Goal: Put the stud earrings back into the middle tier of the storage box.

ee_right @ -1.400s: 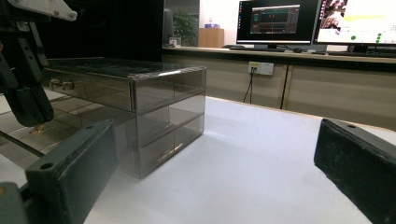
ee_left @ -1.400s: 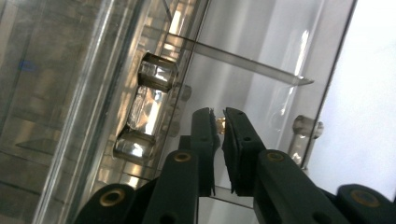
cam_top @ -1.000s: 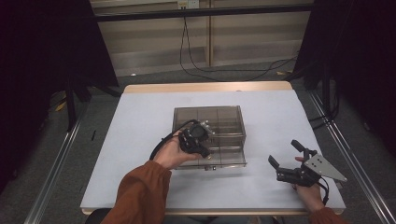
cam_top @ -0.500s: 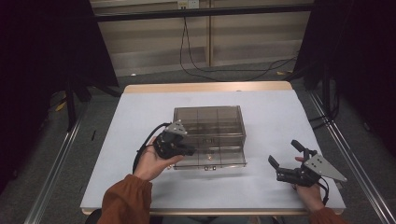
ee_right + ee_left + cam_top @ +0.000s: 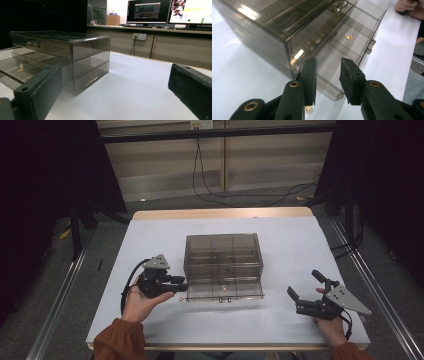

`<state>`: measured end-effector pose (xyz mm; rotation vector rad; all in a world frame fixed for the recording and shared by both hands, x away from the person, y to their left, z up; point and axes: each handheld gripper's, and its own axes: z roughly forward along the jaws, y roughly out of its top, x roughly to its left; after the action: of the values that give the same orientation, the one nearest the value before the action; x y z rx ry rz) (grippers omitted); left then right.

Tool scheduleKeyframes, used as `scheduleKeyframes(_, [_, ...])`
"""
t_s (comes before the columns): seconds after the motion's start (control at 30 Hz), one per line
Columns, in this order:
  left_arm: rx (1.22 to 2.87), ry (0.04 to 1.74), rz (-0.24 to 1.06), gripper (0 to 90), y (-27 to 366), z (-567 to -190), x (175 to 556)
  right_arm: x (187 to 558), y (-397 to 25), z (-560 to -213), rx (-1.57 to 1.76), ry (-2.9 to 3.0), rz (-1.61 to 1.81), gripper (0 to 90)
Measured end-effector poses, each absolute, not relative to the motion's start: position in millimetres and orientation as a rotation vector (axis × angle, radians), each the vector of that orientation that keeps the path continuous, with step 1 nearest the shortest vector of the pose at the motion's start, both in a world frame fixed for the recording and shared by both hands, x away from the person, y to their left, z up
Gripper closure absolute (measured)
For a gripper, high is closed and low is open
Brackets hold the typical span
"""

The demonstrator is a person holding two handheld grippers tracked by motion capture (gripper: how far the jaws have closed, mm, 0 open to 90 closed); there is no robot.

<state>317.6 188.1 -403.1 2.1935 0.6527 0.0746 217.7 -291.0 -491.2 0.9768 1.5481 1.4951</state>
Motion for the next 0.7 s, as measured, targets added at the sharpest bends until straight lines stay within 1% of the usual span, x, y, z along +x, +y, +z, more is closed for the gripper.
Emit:
scheduleKeyframes(0.13, [2.187,0.679,0.083,63.8,196,-403,318,217,-291,-491,0.978,1.548,1.503,0.0])
scheduleKeyframes(0.3, [2.217,0.708,0.08,63.1,207,-402,320,217,-291,-491,0.977,1.548,1.502,0.0])
scheduleKeyframes(0.37, [2.257,0.709,0.1,66.6,209,-406,321,218,-291,-491,0.976,1.548,1.502,0.0])
scheduleKeyframes(0.5, [2.306,0.72,0.11,67.5,208,-412,324,217,-291,-491,0.978,1.549,1.502,0.0])
scheduleKeyframes(0.53, [2.322,0.726,0.099,68.5,208,-414,326,218,-291,-491,0.978,1.549,1.502,0.0])
scheduleKeyframes(0.6, [2.383,0.724,0.12,71.1,207,-419,329,218,-291,-491,0.979,1.548,1.502,0.0])
scheduleKeyframes(0.67, [2.406,0.737,0.112,71.6,204,-423,330,218,-291,-491,0.976,1.547,1.494,0.0])
scheduleKeyframes(0.7, [2.434,0.717,0.114,72.1,203,-424,331,218,-291,-491,0.976,1.547,1.494,0.0])
